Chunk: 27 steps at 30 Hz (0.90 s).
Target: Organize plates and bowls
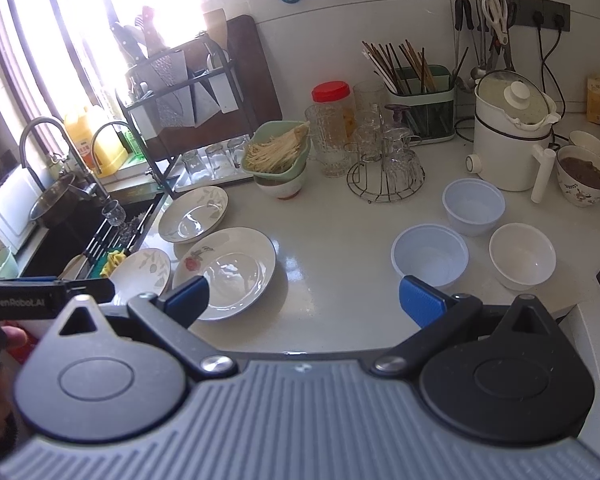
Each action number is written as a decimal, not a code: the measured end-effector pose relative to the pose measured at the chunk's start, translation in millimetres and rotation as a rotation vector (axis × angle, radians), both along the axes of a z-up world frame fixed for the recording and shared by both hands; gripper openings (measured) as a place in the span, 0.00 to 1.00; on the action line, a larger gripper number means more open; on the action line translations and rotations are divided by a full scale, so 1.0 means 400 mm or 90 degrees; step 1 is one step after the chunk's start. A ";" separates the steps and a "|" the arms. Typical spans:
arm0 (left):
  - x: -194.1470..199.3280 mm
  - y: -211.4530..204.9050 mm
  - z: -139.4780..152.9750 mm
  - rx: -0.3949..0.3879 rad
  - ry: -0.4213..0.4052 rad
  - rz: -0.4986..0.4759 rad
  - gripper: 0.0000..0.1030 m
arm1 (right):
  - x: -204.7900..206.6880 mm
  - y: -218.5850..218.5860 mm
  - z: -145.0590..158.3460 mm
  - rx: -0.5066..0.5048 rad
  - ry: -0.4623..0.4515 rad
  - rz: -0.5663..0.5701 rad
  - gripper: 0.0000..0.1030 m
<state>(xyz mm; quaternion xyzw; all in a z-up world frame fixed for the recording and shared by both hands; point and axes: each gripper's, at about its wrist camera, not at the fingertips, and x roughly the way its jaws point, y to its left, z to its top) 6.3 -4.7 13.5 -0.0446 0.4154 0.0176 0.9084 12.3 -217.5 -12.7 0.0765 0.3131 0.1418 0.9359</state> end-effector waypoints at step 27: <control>0.012 -0.010 0.010 0.004 -0.003 -0.009 0.97 | -0.005 -0.010 0.010 0.004 -0.007 -0.005 1.00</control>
